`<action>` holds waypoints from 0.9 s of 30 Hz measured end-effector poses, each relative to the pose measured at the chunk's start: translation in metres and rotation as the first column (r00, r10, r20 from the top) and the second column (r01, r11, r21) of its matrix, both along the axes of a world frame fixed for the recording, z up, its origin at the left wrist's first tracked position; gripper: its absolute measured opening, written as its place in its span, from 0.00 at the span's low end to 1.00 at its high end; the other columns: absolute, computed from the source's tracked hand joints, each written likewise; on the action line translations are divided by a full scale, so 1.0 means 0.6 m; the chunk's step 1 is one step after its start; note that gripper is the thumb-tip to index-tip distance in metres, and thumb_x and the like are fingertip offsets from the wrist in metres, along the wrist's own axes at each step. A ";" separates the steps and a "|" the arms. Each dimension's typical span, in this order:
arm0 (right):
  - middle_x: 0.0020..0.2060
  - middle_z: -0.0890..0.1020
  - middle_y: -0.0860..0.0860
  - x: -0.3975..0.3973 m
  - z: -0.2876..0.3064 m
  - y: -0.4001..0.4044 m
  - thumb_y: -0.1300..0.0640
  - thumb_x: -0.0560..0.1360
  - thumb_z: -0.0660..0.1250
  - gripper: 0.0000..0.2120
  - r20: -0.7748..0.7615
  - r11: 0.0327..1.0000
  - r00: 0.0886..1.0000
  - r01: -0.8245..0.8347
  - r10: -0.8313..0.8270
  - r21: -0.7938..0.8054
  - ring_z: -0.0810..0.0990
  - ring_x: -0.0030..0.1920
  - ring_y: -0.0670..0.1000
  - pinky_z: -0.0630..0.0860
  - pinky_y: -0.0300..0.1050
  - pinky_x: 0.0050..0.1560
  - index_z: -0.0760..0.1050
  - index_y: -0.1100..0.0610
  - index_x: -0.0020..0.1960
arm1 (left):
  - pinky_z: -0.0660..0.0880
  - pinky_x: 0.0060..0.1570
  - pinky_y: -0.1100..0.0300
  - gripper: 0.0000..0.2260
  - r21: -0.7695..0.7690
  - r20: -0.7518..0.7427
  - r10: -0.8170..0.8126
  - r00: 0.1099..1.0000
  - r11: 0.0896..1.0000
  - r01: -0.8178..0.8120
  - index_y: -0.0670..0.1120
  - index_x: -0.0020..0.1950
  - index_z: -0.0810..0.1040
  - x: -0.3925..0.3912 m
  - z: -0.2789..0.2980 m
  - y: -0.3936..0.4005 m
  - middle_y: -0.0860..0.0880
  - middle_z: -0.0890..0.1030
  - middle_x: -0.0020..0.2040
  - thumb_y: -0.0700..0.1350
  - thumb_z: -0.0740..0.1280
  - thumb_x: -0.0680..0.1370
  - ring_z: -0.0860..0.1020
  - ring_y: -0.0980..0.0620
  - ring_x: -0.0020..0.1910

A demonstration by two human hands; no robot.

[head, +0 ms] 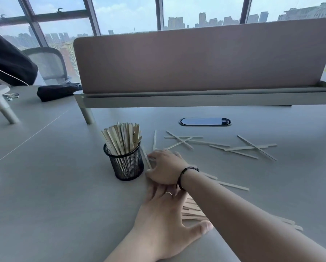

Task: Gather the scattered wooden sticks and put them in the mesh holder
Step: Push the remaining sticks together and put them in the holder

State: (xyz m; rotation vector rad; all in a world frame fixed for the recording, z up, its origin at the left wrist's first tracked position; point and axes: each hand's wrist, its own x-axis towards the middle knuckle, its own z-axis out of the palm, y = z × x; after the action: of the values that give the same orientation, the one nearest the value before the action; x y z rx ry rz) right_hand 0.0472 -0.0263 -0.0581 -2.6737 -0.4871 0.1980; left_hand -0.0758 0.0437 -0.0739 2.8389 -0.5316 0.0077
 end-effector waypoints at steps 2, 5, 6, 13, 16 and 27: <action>0.68 0.73 0.47 0.002 -0.005 -0.001 0.45 0.75 0.63 0.23 0.009 1.000 1.000 -0.010 0.010 0.006 0.66 0.72 0.49 0.58 0.55 0.73 0.71 0.47 0.69 | 0.48 0.80 0.51 0.42 0.010 0.010 -0.012 1.000 1.000 0.012 0.62 0.80 0.46 0.001 -0.001 0.001 0.60 0.54 0.80 0.75 0.53 0.69 0.38 0.58 0.78; 0.66 0.78 0.50 0.013 -0.009 -0.008 0.52 0.77 0.62 0.20 0.017 0.997 0.999 0.047 -0.048 0.067 0.73 0.67 0.54 0.68 0.49 0.68 0.72 0.46 0.69 | 0.42 0.80 0.51 0.41 0.024 0.001 -0.001 1.000 1.000 0.001 0.60 0.80 0.50 0.005 -0.008 0.000 0.58 0.55 0.81 0.76 0.51 0.70 0.39 0.58 0.79; 0.65 0.79 0.51 0.018 -0.011 -0.012 0.54 0.77 0.61 0.20 0.020 0.994 0.998 0.065 -0.067 0.088 0.75 0.66 0.55 0.71 0.49 0.66 0.73 0.45 0.69 | 0.40 0.80 0.50 0.41 0.032 -0.008 0.001 1.000 0.999 -0.001 0.60 0.80 0.51 0.006 -0.009 0.000 0.57 0.54 0.82 0.76 0.51 0.70 0.40 0.58 0.80; 0.59 0.84 0.48 0.038 -0.011 -0.059 0.63 0.77 0.61 0.20 0.055 0.985 0.994 0.084 -0.093 0.152 0.80 0.61 0.52 0.75 0.43 0.59 0.79 0.47 0.63 | 0.34 0.78 0.47 0.42 0.051 -0.050 0.008 0.999 0.999 -0.005 0.62 0.81 0.43 0.011 -0.012 0.002 0.55 0.40 0.83 0.77 0.51 0.71 0.34 0.54 0.80; 0.59 0.84 0.46 0.020 -0.015 -0.087 0.60 0.77 0.63 0.17 0.064 0.984 0.995 0.058 -0.070 0.169 0.80 0.60 0.49 0.74 0.41 0.61 0.81 0.47 0.61 | 0.33 0.78 0.45 0.45 0.060 -0.048 0.050 0.998 0.997 -0.047 0.63 0.80 0.40 0.012 -0.015 0.003 0.55 0.36 0.82 0.80 0.51 0.69 0.32 0.51 0.80; 0.46 0.87 0.42 -0.036 0.016 -0.183 0.55 0.76 0.69 0.10 -0.039 0.928 0.998 0.056 -0.045 0.367 0.84 0.49 0.42 0.78 0.46 0.57 0.82 0.47 0.55 | 0.35 0.78 0.41 0.61 0.053 -0.074 0.190 0.979 0.981 -0.186 0.61 0.80 0.37 0.031 -0.004 0.001 0.50 0.36 0.83 0.88 0.50 0.55 0.32 0.45 0.80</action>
State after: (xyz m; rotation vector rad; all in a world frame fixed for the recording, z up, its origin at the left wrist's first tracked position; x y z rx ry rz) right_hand 0.0256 -0.1361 -0.0485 -2.3087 -0.3997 0.1169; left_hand -0.0570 0.0443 -0.0765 2.9090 -0.2487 -0.0821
